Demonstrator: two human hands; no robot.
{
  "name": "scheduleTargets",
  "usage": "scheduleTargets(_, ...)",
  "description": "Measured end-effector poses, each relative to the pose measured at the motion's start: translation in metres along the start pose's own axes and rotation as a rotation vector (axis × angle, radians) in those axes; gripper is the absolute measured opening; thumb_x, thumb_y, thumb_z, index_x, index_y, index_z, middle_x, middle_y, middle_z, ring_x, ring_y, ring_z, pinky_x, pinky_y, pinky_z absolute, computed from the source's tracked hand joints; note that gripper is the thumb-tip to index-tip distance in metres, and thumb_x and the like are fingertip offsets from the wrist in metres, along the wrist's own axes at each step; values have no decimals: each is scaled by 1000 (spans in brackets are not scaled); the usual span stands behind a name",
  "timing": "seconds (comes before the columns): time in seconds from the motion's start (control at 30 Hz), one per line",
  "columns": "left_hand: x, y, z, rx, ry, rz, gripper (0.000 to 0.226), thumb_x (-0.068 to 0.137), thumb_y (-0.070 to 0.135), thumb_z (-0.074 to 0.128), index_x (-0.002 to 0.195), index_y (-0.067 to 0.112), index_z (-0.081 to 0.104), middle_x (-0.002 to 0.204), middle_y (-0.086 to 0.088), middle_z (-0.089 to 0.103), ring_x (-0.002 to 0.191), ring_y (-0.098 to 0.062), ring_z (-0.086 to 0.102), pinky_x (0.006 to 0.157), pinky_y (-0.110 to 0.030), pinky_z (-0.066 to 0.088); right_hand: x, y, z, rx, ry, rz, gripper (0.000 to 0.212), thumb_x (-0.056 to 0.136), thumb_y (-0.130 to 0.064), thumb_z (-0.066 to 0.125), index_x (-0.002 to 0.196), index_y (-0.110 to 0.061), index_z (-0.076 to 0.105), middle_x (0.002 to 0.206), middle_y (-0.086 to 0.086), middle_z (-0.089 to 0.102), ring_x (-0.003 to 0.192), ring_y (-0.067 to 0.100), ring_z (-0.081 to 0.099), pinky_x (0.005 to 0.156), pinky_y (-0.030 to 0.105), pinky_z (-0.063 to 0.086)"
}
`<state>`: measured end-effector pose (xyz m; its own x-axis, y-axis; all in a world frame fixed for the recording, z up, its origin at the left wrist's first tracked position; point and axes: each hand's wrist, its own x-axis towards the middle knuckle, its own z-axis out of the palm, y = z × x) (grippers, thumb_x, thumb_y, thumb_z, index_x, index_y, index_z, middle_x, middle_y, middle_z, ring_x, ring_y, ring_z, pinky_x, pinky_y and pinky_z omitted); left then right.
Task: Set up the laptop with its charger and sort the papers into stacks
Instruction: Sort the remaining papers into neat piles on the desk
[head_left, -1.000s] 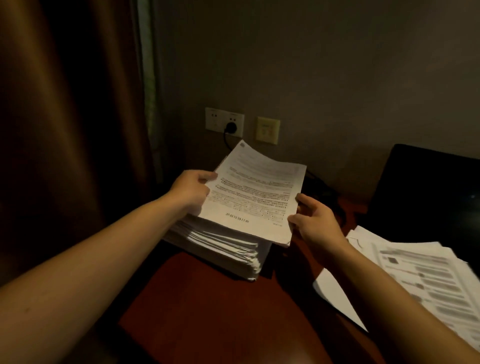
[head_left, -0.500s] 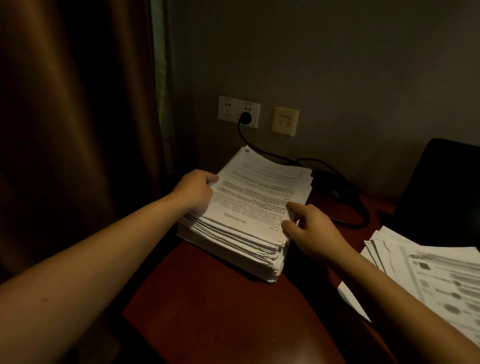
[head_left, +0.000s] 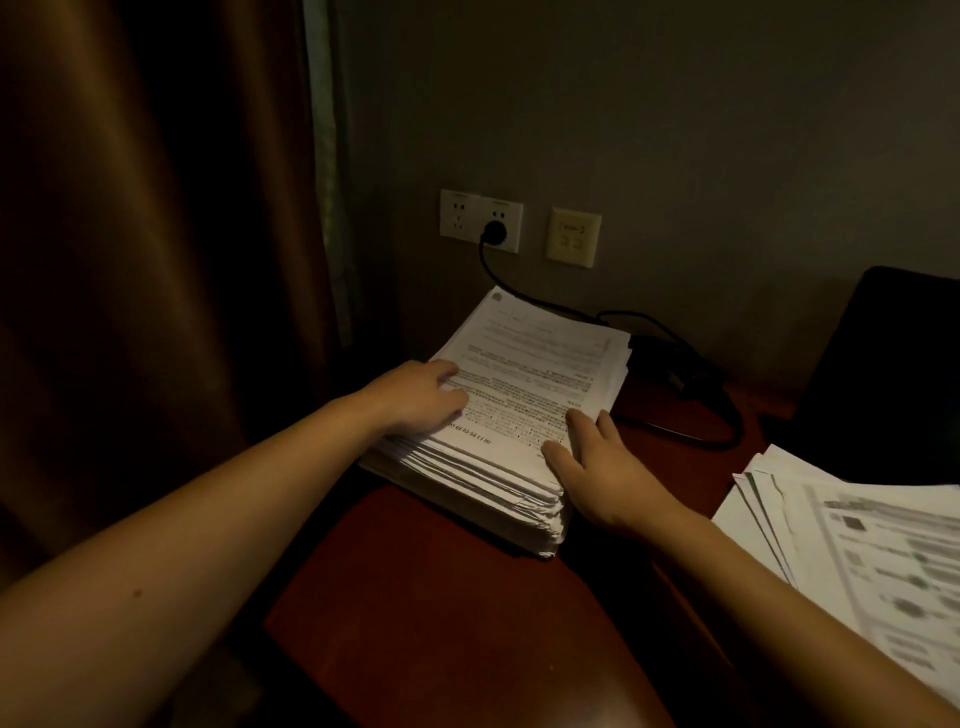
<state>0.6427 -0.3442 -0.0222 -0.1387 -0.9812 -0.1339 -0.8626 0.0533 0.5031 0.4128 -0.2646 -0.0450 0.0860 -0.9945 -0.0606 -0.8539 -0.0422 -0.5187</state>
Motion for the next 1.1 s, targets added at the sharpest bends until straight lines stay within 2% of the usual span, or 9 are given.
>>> scheduleTargets(0.13, -5, 4, 0, 120, -21, -2, 82, 79, 58, 48, 156, 35, 30, 159, -8, 30, 137, -30, 43, 113, -45, 39, 3, 5, -3, 69, -15, 11, 65, 81, -64, 42, 135, -27, 40, 141, 5, 48, 110, 22, 60, 92, 42, 55)
scheduleTargets(0.23, -7, 8, -3, 171, -60, -28, 77, 85, 56, 48, 157, 35, 27, 162, -9, 27, 141, -31, 39, 116, -47, 36, 2, 5, -16, 37, -50, 30, 74, 86, -62, 49, 146, -21, 34, 143, 8, 45, 116, 25, 56, 97, 42, 52)
scheduleTargets(0.33, -12, 25, -1, 336, -49, -83, 64, 98, 52, 38, 158, 34, 22, 163, -11, 21, 146, -36, 25, 119, -57, 18, -1, 11, -34, -30, -27, 14, 66, 91, -60, 51, 142, -18, 42, 143, 9, 47, 120, 25, 54, 102, 44, 48)
scheduleTargets(0.43, -23, 61, 13, 406, 24, 23, 62, 99, 53, 34, 156, 31, 27, 162, -9, 21, 147, -34, 16, 116, -63, 11, -14, 25, -54, -152, 73, 6, 67, 94, -59, 50, 146, -18, 42, 152, 7, 41, 136, 25, 42, 112, 41, 39)
scheduleTargets(0.7, -60, 171, 81, 341, 19, 431, 61, 99, 55, 44, 155, 33, 32, 167, -4, 14, 155, -27, 3, 122, -54, 11, -91, 114, -110, -227, 163, 147, 40, 97, -39, 60, 129, -16, 61, 136, 5, 59, 121, 23, 56, 95, 31, 43)
scheduleTargets(0.8, -71, 198, 108, 338, -130, 526, 56, 98, 50, 51, 150, 28, 44, 159, -1, 36, 147, -24, 31, 118, -46, 31, -125, 154, -128, -226, 183, 260, 34, 94, -34, 64, 124, -16, 65, 131, 6, 63, 116, 22, 59, 94, 32, 46)
scheduleTargets(0.9, -74, 215, 130, 308, -310, 484, 50, 96, 44, 58, 139, 18, 54, 140, -4, 55, 122, -24, 54, 99, -38, 47, -160, 190, -146, -212, 168, 388, 36, 92, -35, 68, 122, -15, 66, 121, 7, 67, 106, 23, 62, 87, 32, 49)
scheduleTargets(0.97, -69, 221, 140, 249, -297, 430, 40, 91, 43, 65, 122, 17, 59, 125, -7, 61, 104, -23, 58, 80, -34, 48, -177, 209, -154, -217, 148, 468, 41, 89, -38, 71, 122, -15, 65, 121, 8, 65, 105, 23, 61, 85, 32, 49)
scheduleTargets(1.1, -57, 230, 147, -65, -241, 255, 77, 89, 40, 73, 153, 16, 37, 157, -6, 39, 138, -28, 44, 98, -31, 39, -200, 231, -162, -231, 123, 628, 63, 77, -50, 78, 127, -18, 58, 130, 7, 58, 104, 21, 56, 82, 32, 48)
